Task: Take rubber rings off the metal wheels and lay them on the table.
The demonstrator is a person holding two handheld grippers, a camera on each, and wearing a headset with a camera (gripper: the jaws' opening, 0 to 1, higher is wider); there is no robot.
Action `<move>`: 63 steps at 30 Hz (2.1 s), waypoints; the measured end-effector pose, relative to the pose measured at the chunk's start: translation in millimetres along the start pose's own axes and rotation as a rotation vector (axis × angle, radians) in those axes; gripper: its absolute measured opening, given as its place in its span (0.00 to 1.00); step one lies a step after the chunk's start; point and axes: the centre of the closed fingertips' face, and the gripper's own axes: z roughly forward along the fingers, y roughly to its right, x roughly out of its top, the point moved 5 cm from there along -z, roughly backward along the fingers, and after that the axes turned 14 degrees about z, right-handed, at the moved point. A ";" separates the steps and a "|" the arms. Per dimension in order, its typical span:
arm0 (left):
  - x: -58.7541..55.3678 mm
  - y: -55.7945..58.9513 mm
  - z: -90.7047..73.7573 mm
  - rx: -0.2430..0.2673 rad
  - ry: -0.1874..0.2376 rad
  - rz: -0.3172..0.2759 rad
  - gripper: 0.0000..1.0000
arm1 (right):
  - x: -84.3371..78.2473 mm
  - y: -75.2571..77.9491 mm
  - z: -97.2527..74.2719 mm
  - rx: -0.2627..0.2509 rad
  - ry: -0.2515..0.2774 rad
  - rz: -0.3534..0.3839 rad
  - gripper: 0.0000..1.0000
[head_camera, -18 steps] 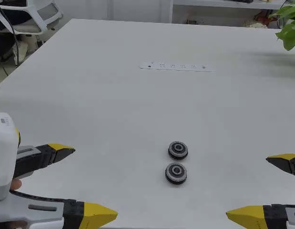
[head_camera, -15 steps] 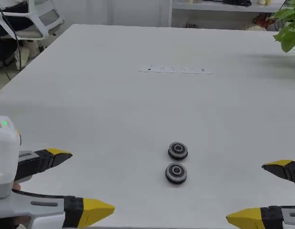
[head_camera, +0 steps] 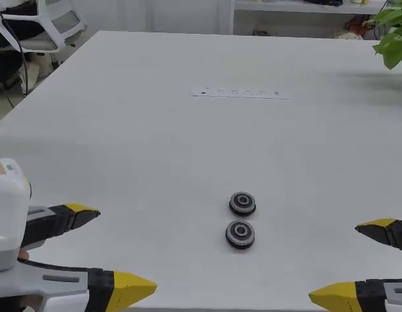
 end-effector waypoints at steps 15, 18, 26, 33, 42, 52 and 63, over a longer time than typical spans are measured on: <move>-4.4 0.5 1.4 -0.007 -0.038 0.007 0.88 | -1.9 -0.9 1.5 0.001 -0.020 -0.032 0.84; -6.6 1.1 1.8 -0.009 -0.057 0.016 0.88 | -1.4 -2.3 2.0 0.016 -0.017 -0.028 0.84; -4.2 -1.6 0.3 0.013 -0.037 0.015 0.88 | 1.5 -3.8 0.7 0.045 0.007 0.002 0.83; -0.2 0.7 0.8 -0.005 -0.028 0.053 0.90 | 6.5 -1.8 -2.5 0.042 0.053 0.033 0.83; 5.4 1.9 0.5 -0.022 -0.014 0.105 0.91 | 8.3 -0.1 -4.6 0.039 0.057 0.042 0.82; 8.0 -5.6 -0.6 -0.019 0.006 0.111 0.90 | 11.9 1.9 -6.9 0.024 0.079 0.056 0.80; 24.3 -5.9 0.9 -0.045 0.079 0.098 0.90 | 20.5 5.0 -10.1 0.018 0.123 0.074 0.79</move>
